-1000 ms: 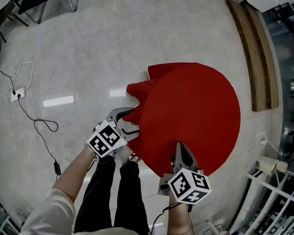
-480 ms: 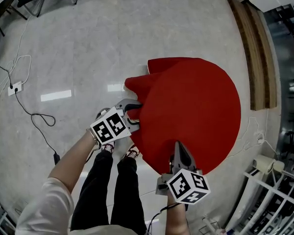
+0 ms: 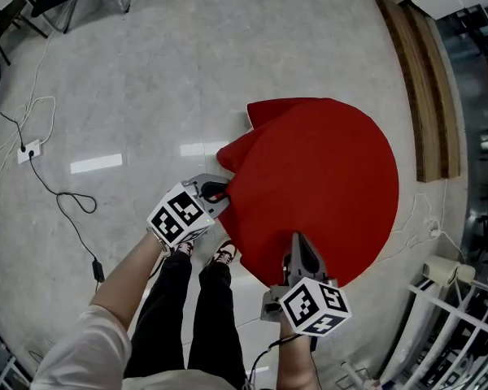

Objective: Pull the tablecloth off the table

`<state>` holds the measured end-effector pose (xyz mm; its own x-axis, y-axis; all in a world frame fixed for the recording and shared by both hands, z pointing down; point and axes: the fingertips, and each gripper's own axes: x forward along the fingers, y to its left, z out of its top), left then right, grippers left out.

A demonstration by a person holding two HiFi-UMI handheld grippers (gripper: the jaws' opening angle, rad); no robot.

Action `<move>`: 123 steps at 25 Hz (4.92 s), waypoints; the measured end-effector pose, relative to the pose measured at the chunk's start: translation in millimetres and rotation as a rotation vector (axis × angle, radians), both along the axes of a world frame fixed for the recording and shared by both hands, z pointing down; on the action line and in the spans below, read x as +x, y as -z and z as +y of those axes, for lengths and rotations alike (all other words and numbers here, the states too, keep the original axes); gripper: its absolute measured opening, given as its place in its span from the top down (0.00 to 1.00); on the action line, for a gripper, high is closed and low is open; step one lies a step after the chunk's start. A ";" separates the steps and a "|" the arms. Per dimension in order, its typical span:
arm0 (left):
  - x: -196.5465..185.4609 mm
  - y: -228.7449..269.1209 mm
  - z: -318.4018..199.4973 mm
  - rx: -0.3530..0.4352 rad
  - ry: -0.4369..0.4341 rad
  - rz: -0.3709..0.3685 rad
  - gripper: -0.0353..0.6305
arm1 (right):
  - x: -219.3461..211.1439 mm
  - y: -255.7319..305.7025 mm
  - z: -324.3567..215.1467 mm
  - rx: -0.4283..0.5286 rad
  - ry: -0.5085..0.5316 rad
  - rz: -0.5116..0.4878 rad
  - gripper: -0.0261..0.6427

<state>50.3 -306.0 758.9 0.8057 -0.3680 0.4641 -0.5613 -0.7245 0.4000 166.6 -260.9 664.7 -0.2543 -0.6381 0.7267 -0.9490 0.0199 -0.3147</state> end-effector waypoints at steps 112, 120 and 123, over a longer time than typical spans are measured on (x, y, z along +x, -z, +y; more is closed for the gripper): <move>-4.3 197.4 -8.3 -0.161 0.467 -0.200 0.92 | 99.9 85.2 -59.9 0.019 0.068 -0.137 0.92; 3.6 205.1 -12.5 -0.138 0.423 -0.194 0.92 | 86.7 121.2 -61.2 0.052 -0.040 -0.249 0.92; 3.6 209.8 -11.4 -0.132 0.414 -0.190 0.92 | 90.7 129.4 -59.0 0.055 -0.088 -0.266 0.92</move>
